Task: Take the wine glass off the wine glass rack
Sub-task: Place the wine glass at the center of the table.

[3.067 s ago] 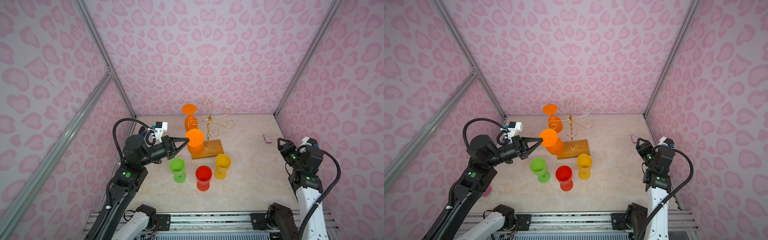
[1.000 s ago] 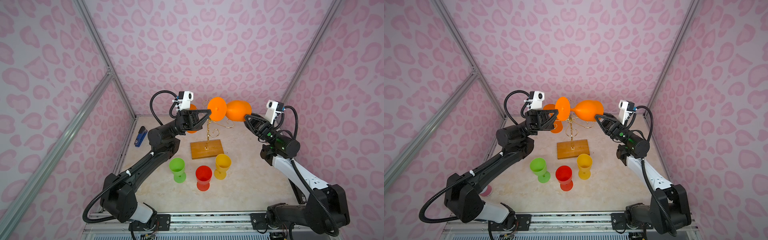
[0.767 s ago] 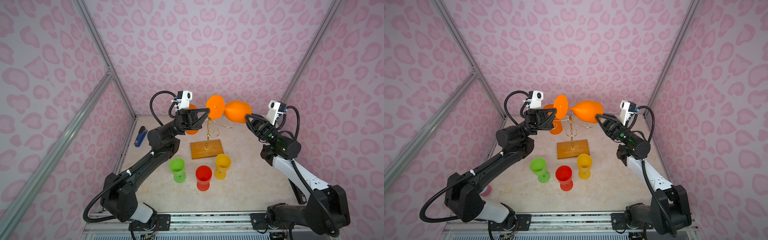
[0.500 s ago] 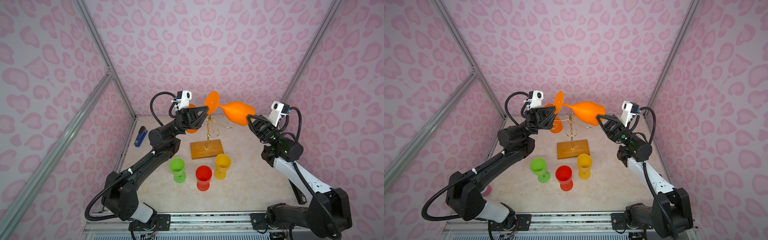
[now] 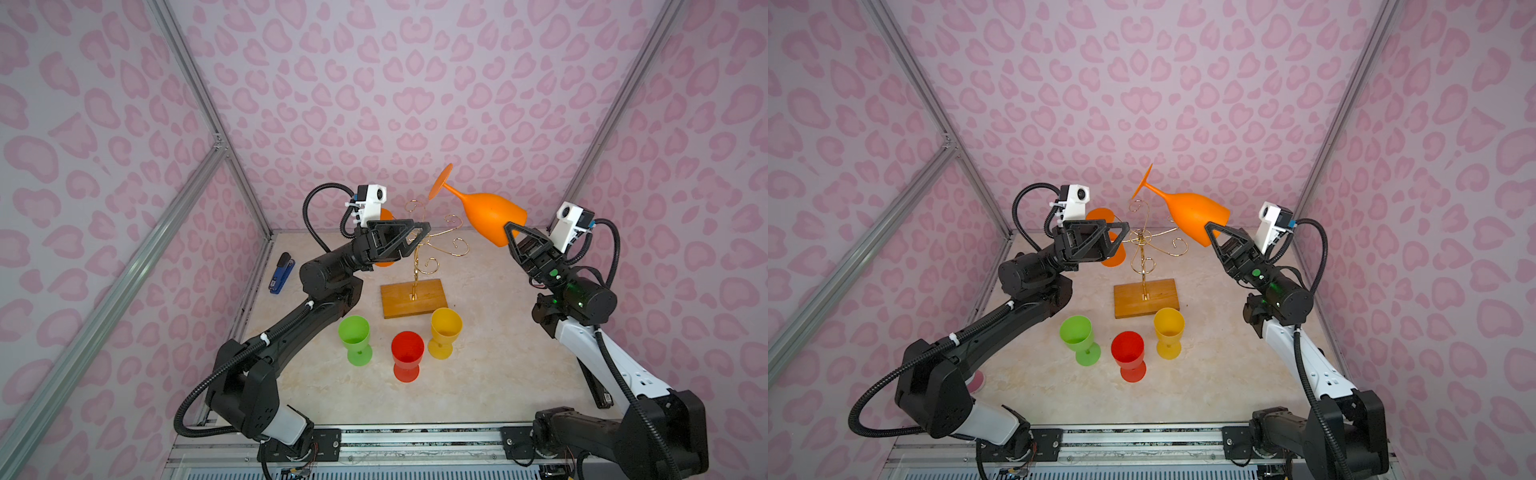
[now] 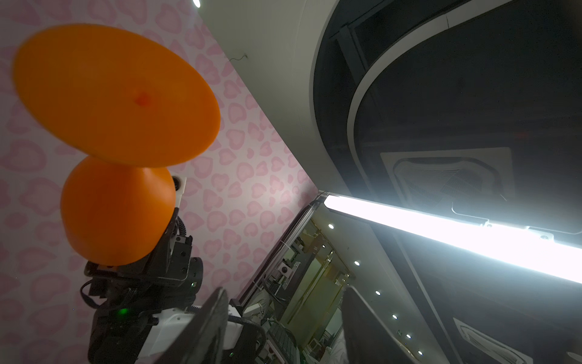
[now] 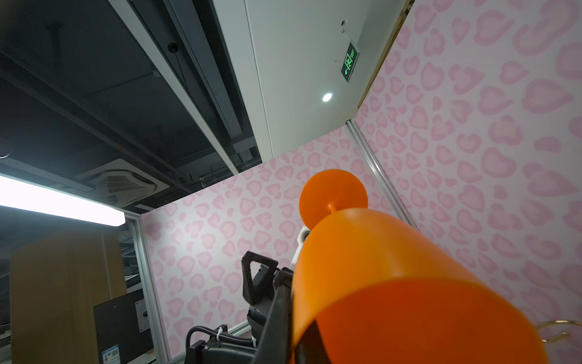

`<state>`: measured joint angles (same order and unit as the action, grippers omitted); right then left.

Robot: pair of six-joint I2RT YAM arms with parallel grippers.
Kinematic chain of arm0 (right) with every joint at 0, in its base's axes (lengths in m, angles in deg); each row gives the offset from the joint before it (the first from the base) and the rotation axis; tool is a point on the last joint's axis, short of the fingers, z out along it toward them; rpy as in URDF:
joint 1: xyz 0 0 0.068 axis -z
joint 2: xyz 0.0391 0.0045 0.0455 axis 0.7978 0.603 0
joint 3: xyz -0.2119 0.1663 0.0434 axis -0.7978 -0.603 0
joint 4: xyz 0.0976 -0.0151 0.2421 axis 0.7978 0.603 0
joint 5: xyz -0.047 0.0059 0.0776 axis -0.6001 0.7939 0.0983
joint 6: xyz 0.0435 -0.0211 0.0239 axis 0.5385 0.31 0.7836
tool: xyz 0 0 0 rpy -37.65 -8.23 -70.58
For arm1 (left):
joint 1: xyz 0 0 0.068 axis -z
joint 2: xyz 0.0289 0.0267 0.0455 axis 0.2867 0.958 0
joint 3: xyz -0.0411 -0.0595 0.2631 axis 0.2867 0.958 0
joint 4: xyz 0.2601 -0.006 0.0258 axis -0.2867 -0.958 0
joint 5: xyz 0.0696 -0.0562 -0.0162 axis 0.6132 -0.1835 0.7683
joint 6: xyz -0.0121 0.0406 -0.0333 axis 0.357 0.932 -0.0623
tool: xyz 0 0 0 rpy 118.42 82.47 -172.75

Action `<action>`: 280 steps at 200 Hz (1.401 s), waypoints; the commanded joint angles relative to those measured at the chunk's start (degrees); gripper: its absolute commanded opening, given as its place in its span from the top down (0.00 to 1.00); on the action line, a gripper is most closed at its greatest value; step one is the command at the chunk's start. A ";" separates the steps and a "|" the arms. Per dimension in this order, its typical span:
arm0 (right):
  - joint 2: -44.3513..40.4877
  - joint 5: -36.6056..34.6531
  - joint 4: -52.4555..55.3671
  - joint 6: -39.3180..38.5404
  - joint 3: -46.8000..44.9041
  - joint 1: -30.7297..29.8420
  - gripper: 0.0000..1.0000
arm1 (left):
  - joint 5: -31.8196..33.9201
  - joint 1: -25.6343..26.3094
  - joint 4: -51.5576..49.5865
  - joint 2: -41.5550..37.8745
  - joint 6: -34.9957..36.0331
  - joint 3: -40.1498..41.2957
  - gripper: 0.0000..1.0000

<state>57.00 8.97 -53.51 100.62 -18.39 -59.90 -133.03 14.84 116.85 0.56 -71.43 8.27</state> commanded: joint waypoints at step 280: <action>15.34 -44.65 130.88 -65.29 20.52 -21.35 1.00 | 20.55 -2.06 -93.91 -37.53 80.21 -0.71 0.26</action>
<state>71.03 -34.31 77.82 35.09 1.84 -80.23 -112.79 12.81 22.93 -36.64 7.69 7.42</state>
